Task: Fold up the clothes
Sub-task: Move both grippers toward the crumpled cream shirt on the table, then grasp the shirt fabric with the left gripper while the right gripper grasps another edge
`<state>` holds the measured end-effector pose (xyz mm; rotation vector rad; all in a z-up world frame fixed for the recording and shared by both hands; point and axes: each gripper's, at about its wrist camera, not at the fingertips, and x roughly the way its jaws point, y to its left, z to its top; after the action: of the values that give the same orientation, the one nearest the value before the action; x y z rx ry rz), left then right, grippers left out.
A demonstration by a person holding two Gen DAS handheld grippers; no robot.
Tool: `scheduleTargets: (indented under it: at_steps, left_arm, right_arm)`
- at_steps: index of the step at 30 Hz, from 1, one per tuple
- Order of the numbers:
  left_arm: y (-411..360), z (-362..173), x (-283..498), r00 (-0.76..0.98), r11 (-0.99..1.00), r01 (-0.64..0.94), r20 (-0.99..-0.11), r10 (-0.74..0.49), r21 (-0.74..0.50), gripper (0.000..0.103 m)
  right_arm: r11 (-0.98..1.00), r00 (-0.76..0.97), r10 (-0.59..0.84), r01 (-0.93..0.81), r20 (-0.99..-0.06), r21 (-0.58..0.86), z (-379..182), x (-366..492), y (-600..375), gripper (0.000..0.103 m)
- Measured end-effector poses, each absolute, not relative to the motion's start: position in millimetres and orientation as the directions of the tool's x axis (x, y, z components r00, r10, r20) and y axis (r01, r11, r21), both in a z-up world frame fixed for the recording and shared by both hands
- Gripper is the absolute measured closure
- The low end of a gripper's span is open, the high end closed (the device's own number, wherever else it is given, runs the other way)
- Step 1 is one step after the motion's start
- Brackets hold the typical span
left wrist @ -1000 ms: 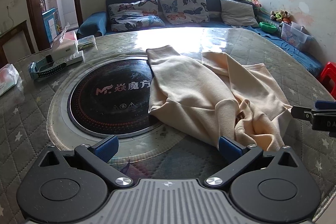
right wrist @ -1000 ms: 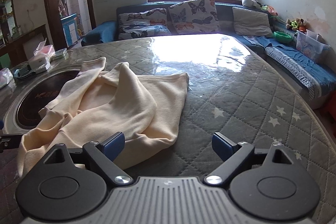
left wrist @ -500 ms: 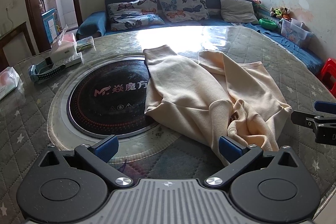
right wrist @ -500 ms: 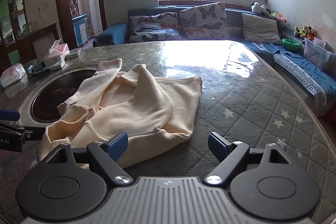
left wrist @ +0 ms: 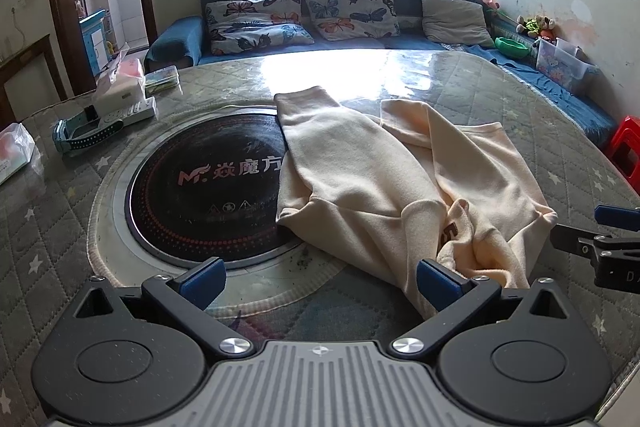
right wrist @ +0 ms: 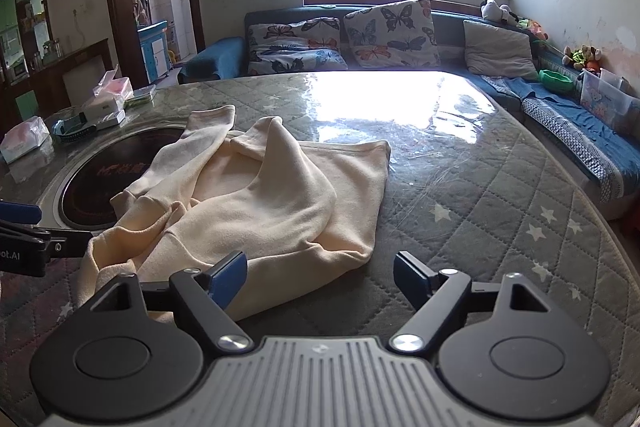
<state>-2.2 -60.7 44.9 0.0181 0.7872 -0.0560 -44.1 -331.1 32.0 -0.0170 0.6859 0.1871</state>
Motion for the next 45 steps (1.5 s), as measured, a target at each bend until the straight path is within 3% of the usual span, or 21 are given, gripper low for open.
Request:
scheduleTargets:
  at_steps: [15, 23, 33, 36, 40, 42, 44, 45]
  left_arm:
    - [-69.5, 52.3, 28.0, 0.71, 0.996, 0.084, -0.701, -0.072, -0.018, 0.001]
    - [-78.6, 58.8, 62.2, 0.717, 0.994, 0.102, -0.689, -0.105, -0.045, 0.019]
    - [-100.4, 56.3, 118.5, 0.696, 0.989, 0.143, -0.708, -0.121, -0.028, 0.025]
    - [-103.8, 47.0, 135.9, 0.662, 0.989, 0.142, -0.739, -0.128, -0.044, 0.032]
    - [-107.9, 31.2, 150.4, 0.614, 0.987, 0.153, -0.777, -0.137, -0.053, 0.05]
    - [-108.8, 24.2, 155.5, 0.592, 0.986, 0.159, -0.794, -0.14, -0.056, 0.064]
    - [-106.4, 19.9, 157.6, 0.575, 0.985, 0.162, -0.806, -0.142, -0.058, 0.084]
    - [-105.0, 18.1, 158.3, 0.568, 0.985, 0.163, -0.811, -0.143, -0.06, 0.087]
  right_arm:
    - [0.978, 0.739, 0.181, -0.202, -0.649, 0.043, 31.6, -22.2, -324.2, 0.031]
    - [0.973, 0.725, 0.209, -0.219, -0.656, 0.069, 35.9, 15.1, -321.6, 0.043]
    - [0.965, 0.72, 0.232, -0.253, -0.654, 0.063, 38.8, 65.7, -313.7, 0.05]
    - [0.963, 0.717, 0.237, -0.264, -0.656, 0.058, 36.4, 79.0, -310.5, 0.056]
    - [0.958, 0.71, 0.255, -0.277, -0.657, 0.072, 33.7, 100.2, -304.9, 0.058]
    - [0.954, 0.706, 0.268, -0.288, -0.656, 0.08, 32.5, 107.7, -302.1, 0.058]
    - [0.951, 0.702, 0.279, -0.299, -0.655, 0.085, 31.0, 114.0, -298.8, 0.058]
    - [0.949, 0.699, 0.283, -0.303, -0.656, 0.086, 29.9, 116.4, -296.7, 0.058]
